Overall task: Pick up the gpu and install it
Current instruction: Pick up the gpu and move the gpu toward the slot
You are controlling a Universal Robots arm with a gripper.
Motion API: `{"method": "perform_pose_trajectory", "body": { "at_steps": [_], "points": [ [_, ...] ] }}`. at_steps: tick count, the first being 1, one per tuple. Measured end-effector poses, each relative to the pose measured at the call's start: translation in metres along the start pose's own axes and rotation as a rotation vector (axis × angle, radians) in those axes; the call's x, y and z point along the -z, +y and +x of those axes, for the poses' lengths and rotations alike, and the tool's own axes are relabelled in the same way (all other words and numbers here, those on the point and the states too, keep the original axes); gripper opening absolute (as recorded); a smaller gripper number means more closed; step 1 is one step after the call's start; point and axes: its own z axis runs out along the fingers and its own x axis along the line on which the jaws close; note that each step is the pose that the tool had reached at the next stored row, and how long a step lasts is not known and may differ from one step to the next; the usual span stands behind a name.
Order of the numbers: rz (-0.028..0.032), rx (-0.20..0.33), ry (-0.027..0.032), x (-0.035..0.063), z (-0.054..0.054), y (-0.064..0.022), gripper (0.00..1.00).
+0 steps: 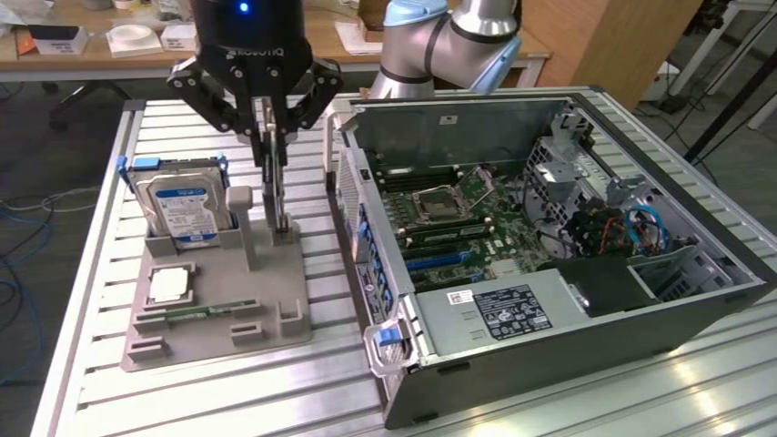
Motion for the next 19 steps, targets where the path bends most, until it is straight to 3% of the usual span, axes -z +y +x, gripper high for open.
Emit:
{"method": "perform_pose_trajectory", "body": {
  "at_steps": [10,19],
  "points": [
    [0.0001,0.0,0.0001,0.0026,-0.0002,0.0001,0.26],
    [0.0,0.0,0.0,0.0023,-0.0091,0.0008,0.26]
  ]
}}
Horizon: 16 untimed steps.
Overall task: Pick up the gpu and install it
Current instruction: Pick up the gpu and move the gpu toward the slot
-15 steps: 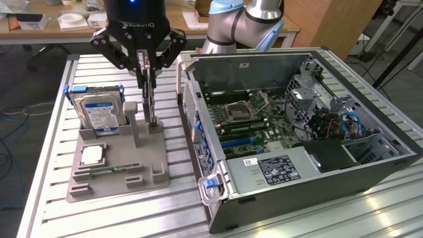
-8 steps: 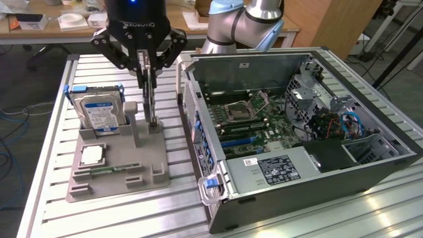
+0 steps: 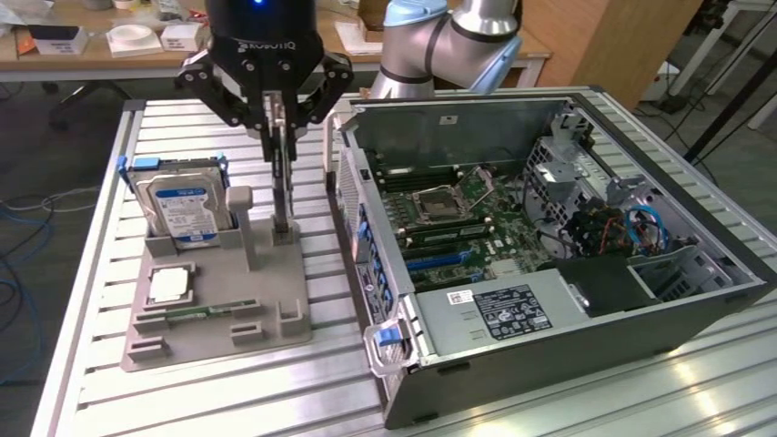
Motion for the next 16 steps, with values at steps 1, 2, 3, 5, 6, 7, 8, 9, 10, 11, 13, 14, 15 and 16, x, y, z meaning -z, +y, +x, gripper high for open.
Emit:
{"method": "perform_pose_trajectory", "body": {
  "at_steps": [1,2,3,5,6,7,8,9,10,11,13,14,15,16],
  "points": [
    [0.0,0.0,-0.0001,-0.0001,-0.001,0.0001,0.26],
    [0.0,0.0,-0.0001,-0.0001,-0.003,0.0002,0.26],
    [0.0,0.0,-0.0001,-0.0001,-0.004,0.0003,0.26],
    [-0.0001,0.0,-0.0001,-0.0002,-0.008,0.0005,0.26],
    [-0.0001,0.0,-0.0001,-0.0003,-0.009,0.0007,0.26],
    [0.0,0.0,0.0,-0.0002,-0.011,0.0008,0.26],
    [0.0,0.0,0.0,-0.0003,-0.013,0.0009,0.26],
    [0.0,0.0,0.0,-0.0003,-0.015,0.0011,0.26],
    [0.0,0.0,0.0,-0.0003,-0.017,0.0012,0.26],
    [0.0,0.0,-0.0001,-0.0004,-0.019,0.0014,0.26],
    [0.0,0.0,0.0,-0.0005,-0.022,0.0016,0.26],
    [-0.0001,0.0,0.0,-0.0005,-0.024,0.0018,0.26],
    [0.0,0.0,-0.0001,-0.0006,-0.026,0.002,0.26],
    [0.0,0.0,0.0,-0.0006,-0.028,0.0021,0.26]
  ]
}}
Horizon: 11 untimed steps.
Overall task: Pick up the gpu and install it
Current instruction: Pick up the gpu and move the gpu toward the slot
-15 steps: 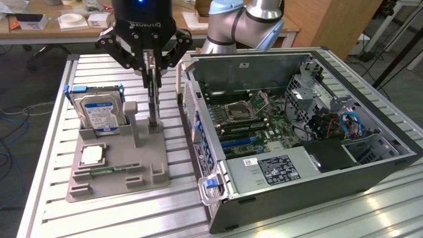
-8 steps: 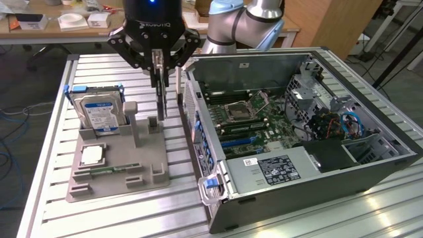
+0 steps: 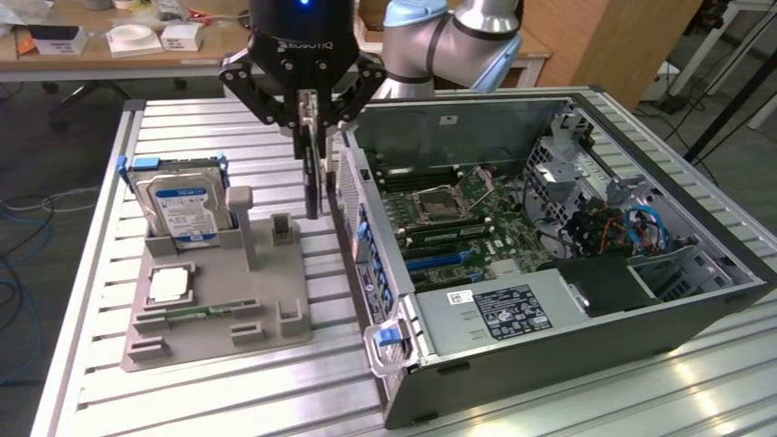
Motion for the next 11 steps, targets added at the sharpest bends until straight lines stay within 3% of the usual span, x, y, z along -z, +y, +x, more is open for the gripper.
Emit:
{"method": "perform_pose_trajectory", "body": {
  "at_steps": [11],
  "points": [
    [0.0,0.0,0.0,-0.0004,-0.02,0.0015,0.26]
  ]
}}
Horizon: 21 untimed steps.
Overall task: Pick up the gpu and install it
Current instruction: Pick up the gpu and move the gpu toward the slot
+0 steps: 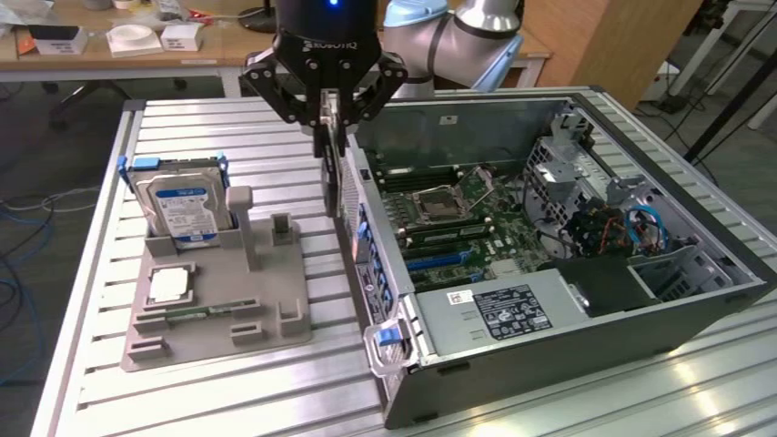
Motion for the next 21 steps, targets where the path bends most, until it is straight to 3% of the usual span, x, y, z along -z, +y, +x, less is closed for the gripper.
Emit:
{"method": "perform_pose_trajectory", "body": {
  "at_steps": [21],
  "points": [
    [0.0001,0.001,0.0001,-0.001,-0.042,0.0031,0.26]
  ]
}}
